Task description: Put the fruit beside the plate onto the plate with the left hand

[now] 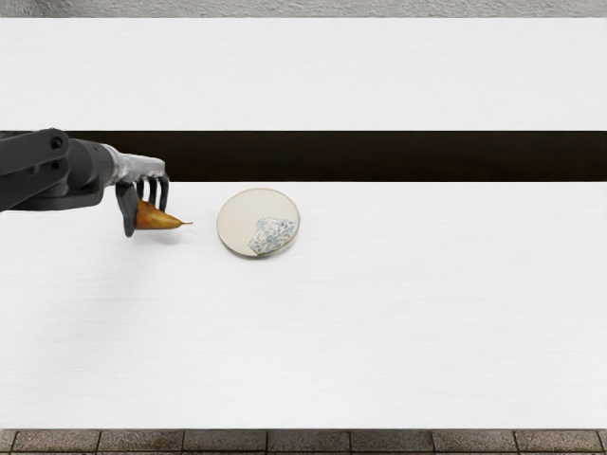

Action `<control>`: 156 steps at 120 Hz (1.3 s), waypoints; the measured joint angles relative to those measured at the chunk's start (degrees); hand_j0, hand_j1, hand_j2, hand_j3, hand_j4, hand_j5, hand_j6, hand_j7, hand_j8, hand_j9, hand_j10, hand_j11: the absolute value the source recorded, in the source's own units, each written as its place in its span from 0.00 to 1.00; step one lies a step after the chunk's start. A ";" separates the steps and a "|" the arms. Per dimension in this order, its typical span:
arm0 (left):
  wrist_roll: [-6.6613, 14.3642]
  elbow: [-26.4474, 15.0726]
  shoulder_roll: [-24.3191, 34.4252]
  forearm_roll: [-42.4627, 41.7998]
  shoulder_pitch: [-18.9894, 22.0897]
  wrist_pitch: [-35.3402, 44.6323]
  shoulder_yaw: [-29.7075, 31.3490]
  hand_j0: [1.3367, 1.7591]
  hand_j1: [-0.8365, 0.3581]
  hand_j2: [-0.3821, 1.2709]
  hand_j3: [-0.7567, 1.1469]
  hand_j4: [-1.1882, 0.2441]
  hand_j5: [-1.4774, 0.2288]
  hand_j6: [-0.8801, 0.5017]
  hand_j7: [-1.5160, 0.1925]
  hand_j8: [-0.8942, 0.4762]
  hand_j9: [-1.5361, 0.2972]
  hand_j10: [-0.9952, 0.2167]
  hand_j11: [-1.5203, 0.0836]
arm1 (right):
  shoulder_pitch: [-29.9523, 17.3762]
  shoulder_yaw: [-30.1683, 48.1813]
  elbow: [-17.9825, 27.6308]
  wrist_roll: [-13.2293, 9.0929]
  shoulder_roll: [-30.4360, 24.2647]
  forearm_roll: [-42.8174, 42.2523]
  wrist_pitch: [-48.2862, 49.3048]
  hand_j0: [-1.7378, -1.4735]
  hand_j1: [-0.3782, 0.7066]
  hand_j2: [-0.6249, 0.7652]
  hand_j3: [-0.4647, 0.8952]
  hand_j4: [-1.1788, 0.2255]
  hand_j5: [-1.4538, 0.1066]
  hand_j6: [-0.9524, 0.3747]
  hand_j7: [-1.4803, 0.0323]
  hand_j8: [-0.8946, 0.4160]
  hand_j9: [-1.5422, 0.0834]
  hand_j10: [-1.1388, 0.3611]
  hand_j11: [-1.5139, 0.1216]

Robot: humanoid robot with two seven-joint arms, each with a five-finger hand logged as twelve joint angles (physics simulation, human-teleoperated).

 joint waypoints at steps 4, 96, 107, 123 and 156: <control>0.00 -0.01 0.00 -0.29 -0.61 -0.30 -0.22 0.76 0.44 0.55 0.40 0.37 0.31 0.23 0.34 0.21 0.32 0.23 0.36 | 0.00 0.00 0.00 0.00 0.00 0.00 0.00 0.30 0.06 0.44 0.34 0.82 0.90 0.69 0.95 0.66 0.92 0.74 0.90; 1.21 5.11 -13.51 -6.38 -6.14 -0.90 -0.98 0.76 0.38 0.59 0.40 0.35 0.30 0.27 0.34 0.25 0.32 0.23 0.36 | -0.17 0.00 -0.08 0.00 0.00 0.00 0.00 0.30 0.06 0.44 0.34 0.82 0.90 0.69 0.95 0.66 0.92 0.74 0.90; 1.19 5.74 -14.02 -6.53 -6.28 -0.88 -0.99 0.76 0.38 0.59 0.40 0.34 0.29 0.27 0.33 0.25 0.32 0.23 0.35 | -0.17 -0.01 -0.08 0.00 0.00 0.00 -0.04 0.30 0.06 0.44 0.34 0.82 0.90 0.69 0.95 0.66 0.92 0.74 0.90; 1.20 6.08 -14.69 -7.02 -6.38 -0.92 -0.99 0.76 0.38 0.60 0.40 0.33 0.28 0.28 0.32 0.25 0.31 0.22 0.34 | -0.18 -0.07 -0.09 0.01 0.00 0.00 -0.07 0.30 0.06 0.44 0.34 0.82 0.90 0.69 0.95 0.66 0.92 0.74 0.90; 1.13 7.56 -17.19 -8.24 -5.97 -0.94 -0.98 0.76 0.36 0.61 0.40 0.33 0.28 0.29 0.31 0.26 0.31 0.22 0.34 | -0.26 -0.09 -0.09 0.01 0.00 0.00 -0.09 0.30 0.06 0.44 0.34 0.82 0.90 0.69 0.95 0.66 0.92 0.74 0.90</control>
